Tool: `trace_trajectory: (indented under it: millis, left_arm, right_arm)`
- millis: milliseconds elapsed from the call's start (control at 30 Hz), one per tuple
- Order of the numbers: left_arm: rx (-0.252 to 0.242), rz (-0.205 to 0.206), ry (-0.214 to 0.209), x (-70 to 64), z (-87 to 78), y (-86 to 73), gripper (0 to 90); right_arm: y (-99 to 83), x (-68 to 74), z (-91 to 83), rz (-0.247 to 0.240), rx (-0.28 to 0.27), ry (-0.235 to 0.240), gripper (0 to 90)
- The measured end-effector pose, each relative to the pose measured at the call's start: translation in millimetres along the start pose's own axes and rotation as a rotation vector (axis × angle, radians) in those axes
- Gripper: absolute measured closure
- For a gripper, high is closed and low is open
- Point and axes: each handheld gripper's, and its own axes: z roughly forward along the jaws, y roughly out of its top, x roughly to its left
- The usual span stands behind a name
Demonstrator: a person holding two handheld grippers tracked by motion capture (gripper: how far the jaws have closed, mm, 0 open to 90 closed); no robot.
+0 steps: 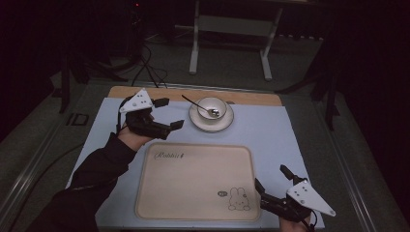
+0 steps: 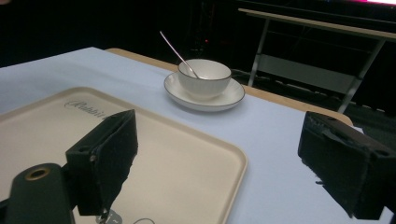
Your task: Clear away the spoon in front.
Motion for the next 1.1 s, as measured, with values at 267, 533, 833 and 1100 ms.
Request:
trace_trajectory:
  millis: [267,533,833,1100]
  left_arm:
    - [0.024,-0.055,0.061,24.6,25.5,-12.4,11.7]
    - [0.053,-0.1,0.089,40.6,48.8,-26.2,14.9]
    - [0.068,-0.163,0.131,56.1,70.2,-41.4,16.5]
    - [0.082,-0.227,0.17,67.8,87.8,-51.6,21.6]
  right_arm:
    - [-0.4,0.2,0.8,0.001,0.009,0.006,12.0]
    - [-0.7,0.3,1.2,-0.001,0.013,0.011,12.0]
    - [-1.1,0.0,1.6,0.0,0.018,0.013,12.0]
    - [-1.3,0.2,1.8,0.0,0.024,0.013,12.1]
